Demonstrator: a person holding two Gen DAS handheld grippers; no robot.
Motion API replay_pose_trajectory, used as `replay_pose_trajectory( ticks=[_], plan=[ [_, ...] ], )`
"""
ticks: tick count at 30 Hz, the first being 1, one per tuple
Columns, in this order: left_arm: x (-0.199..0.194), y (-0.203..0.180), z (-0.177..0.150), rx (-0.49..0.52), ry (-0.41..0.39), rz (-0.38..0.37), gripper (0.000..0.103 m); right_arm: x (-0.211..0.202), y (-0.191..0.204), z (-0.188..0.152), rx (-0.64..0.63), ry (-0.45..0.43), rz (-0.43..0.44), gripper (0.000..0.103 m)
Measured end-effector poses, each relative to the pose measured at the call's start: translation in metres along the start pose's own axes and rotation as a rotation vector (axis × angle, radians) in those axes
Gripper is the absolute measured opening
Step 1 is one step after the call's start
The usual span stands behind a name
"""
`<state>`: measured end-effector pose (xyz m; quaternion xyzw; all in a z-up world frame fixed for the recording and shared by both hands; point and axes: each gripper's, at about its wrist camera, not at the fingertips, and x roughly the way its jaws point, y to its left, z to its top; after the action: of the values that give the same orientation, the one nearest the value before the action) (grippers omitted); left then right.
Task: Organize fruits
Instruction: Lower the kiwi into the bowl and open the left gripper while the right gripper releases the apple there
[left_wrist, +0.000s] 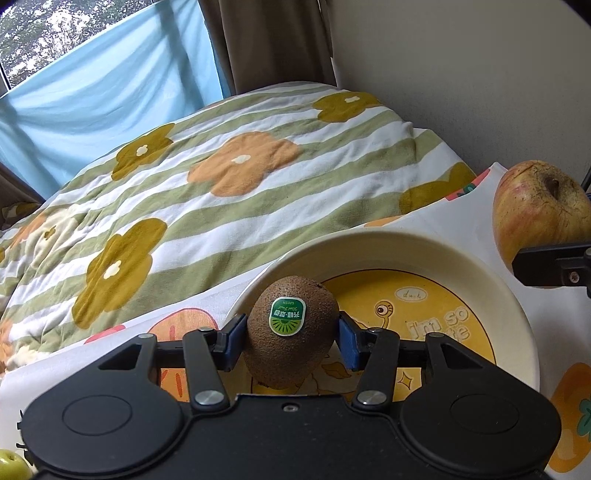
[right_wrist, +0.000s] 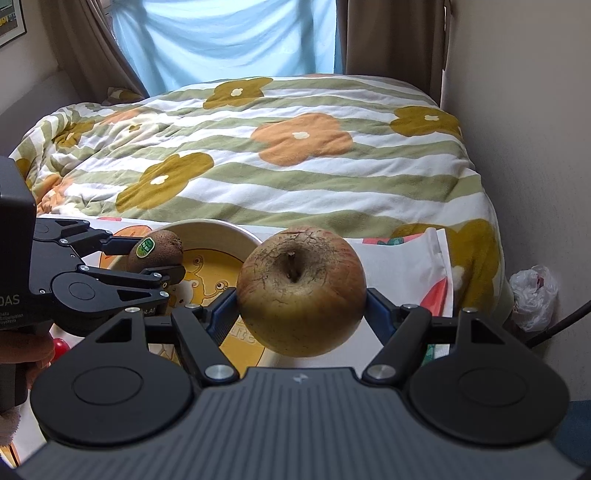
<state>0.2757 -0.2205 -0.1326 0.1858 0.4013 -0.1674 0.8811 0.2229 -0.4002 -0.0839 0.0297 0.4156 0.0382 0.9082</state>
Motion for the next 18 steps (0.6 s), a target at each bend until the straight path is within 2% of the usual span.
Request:
replay_pose_trajectory(
  ticks=[1, 3, 7, 13, 15, 18],
  plan=[
    [-0.001, -0.001, 0.001, 0.011, -0.015, 0.007, 0.062, 0.000, -0.001, 0.000, 0.003, -0.001, -0.001, 0.088],
    [-0.007, -0.002, 0.002, 0.020, -0.043, 0.024, 0.080, -0.001, -0.003, 0.000, 0.006, -0.001, -0.005, 0.088],
    [-0.021, 0.004, -0.001, 0.009, -0.052, 0.043, 0.083, -0.003, -0.004, 0.000, 0.011, -0.005, -0.007, 0.088],
    [-0.045, 0.026, -0.016, -0.069, -0.036, 0.052, 0.083, -0.001, 0.002, 0.002, -0.006, -0.002, 0.015, 0.088],
    [-0.053, 0.031, -0.020, -0.094, -0.035, 0.060, 0.091, 0.001, 0.006, 0.003, -0.020, 0.000, 0.026, 0.088],
    [-0.066, 0.042, -0.028, -0.154, -0.039, 0.055, 0.092, 0.006, 0.015, 0.004, -0.056, 0.003, 0.041, 0.088]
  ],
)
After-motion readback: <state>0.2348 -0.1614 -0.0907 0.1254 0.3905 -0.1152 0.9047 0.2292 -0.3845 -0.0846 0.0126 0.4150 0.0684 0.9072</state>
